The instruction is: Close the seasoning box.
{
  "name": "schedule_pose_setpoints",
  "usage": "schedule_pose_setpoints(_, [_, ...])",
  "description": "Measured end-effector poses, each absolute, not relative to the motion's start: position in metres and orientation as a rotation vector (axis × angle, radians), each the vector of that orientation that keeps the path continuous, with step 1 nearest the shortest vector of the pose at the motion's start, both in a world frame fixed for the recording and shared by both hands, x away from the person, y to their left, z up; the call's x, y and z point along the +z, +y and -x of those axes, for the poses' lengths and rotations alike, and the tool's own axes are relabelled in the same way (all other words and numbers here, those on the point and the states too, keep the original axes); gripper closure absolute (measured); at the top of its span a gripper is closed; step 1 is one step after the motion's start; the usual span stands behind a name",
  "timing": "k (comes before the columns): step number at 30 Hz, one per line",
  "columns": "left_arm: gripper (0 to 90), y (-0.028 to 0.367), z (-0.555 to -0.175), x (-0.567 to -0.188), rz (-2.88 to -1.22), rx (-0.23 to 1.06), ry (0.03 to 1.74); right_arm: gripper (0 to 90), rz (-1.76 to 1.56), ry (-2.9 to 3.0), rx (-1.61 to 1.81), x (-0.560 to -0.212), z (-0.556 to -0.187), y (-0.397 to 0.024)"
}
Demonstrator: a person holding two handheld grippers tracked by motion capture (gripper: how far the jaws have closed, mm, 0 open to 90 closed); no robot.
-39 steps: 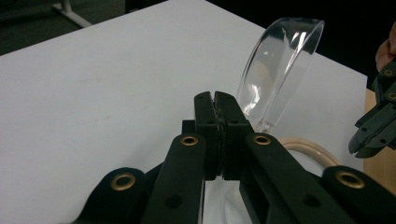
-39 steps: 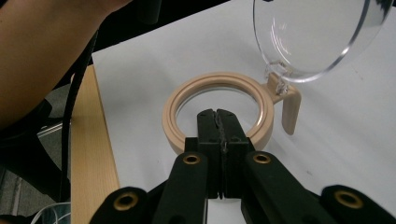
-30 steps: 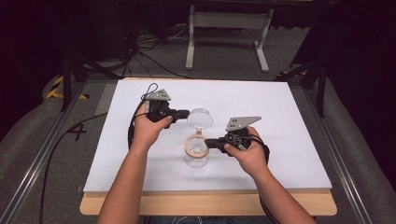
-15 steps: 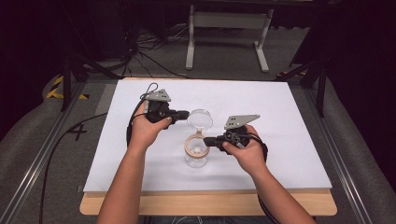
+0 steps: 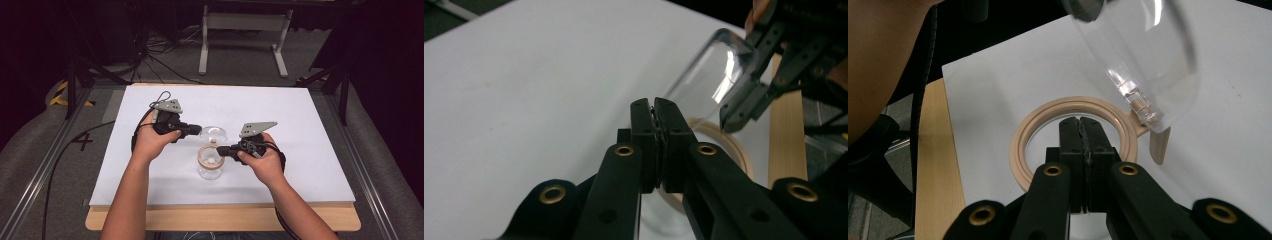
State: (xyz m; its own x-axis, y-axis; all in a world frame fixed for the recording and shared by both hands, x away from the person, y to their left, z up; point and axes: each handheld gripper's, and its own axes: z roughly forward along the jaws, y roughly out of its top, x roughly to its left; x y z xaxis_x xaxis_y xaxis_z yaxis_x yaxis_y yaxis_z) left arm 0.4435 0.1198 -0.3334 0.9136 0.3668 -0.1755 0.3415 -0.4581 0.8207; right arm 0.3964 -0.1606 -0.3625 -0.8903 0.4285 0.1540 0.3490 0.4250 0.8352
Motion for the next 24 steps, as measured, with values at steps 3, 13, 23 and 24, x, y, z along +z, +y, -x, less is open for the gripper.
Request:
schedule_pose_setpoints(3, [86.9, 0.121, -0.442, -0.333, -2.122, 0.009, 0.482, 90.0, -0.701, 2.584, 1.484, -0.362, -0.396, -0.16])
schedule_pose_setpoints(13, [86.1, 0.126, -0.436, -0.331, -2.163, 0.022, 0.522, 90.0, -0.68, 2.608, 1.474, -0.361, -0.393, -0.161])
schedule_pose_setpoints(23, [85.3, 0.144, -0.433, -0.332, -2.222, 0.01, 0.605, 90.0, -0.672, 2.664, 1.427, -0.364, -0.388, -0.165])
schedule_pose_setpoints(24, [85.3, 0.146, -0.433, -0.332, -2.221, 0.012, 0.608, 90.0, -0.664, 2.669, 1.427, -0.365, -0.388, -0.166])
